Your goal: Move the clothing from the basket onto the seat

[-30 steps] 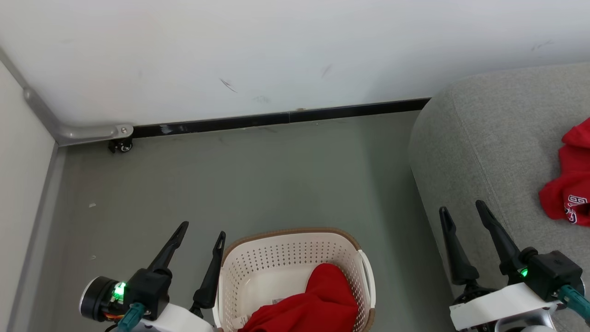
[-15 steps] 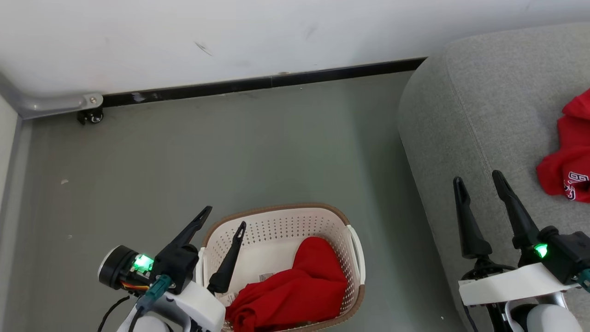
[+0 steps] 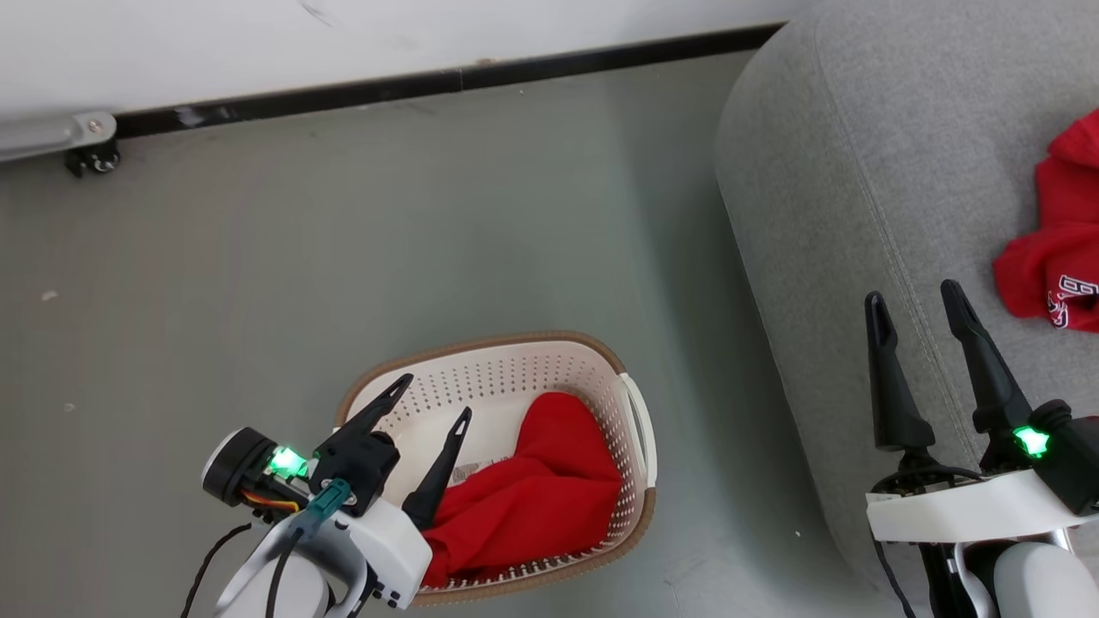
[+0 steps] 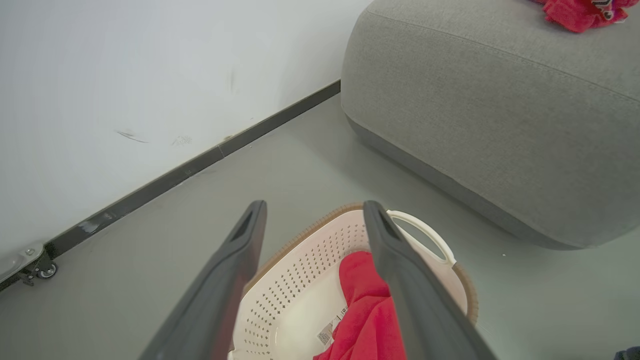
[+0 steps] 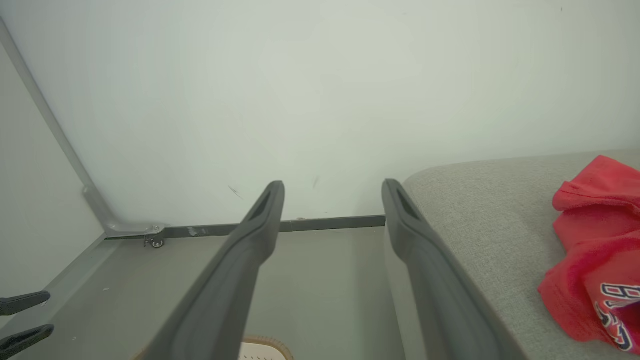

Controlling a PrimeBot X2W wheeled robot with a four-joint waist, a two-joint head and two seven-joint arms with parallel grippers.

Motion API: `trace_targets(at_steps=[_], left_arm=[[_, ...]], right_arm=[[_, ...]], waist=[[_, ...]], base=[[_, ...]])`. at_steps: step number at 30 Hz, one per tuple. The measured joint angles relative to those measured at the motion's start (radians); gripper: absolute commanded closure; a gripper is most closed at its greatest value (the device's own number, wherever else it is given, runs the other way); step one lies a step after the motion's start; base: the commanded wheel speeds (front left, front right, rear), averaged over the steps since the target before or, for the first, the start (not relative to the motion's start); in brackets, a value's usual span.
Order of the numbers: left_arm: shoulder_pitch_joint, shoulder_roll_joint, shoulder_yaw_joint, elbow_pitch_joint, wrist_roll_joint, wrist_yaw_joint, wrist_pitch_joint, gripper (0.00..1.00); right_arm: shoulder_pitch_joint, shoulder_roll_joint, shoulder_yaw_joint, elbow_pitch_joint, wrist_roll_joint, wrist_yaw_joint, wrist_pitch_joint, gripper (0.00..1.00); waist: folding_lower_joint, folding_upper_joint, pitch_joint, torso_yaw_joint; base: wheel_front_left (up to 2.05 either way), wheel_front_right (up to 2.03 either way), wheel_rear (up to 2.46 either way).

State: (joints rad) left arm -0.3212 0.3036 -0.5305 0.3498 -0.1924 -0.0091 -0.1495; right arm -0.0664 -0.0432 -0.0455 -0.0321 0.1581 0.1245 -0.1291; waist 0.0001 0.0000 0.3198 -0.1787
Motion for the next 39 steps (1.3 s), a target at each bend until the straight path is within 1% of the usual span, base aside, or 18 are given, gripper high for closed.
trace_targets(at_steps=[8,20,30,36,39], left_arm=[[-0.045,0.002,-0.019,0.064,0.027,-0.018,0.006,0.00],[-0.080,0.011,-0.038,0.161,0.067,-0.018,0.017,0.00],[-0.130,0.019,-0.066,0.222,0.107,-0.019,0.018,0.00],[-0.162,0.036,-0.085,0.260,0.136,-0.035,0.029,0.00],[-0.173,0.035,-0.094,0.277,0.145,-0.035,0.036,0.00]], right_arm=[[-0.044,0.000,-0.009,-0.013,0.001,0.000,-0.018,0.00],[-0.086,0.000,-0.004,-0.025,0.020,0.000,-0.048,0.00],[-0.164,0.000,0.017,-0.041,0.022,0.000,-0.059,0.00],[-0.212,0.000,0.017,-0.056,0.022,0.000,-0.069,0.00],[-0.234,0.000,0.016,-0.058,0.022,0.000,-0.074,0.00]], waist=[[-0.0001,0.0000,0.063,-0.029],[0.0000,0.0000,0.154,-0.067],[0.0000,0.0000,0.228,-0.094],[0.0000,0.0000,0.273,-0.109],[0.0000,0.0000,0.294,-0.116]], base=[[0.00,0.00,0.00],[0.00,0.00,0.00],[0.00,0.00,0.00],[0.00,0.00,0.00],[0.00,0.00,0.00]])
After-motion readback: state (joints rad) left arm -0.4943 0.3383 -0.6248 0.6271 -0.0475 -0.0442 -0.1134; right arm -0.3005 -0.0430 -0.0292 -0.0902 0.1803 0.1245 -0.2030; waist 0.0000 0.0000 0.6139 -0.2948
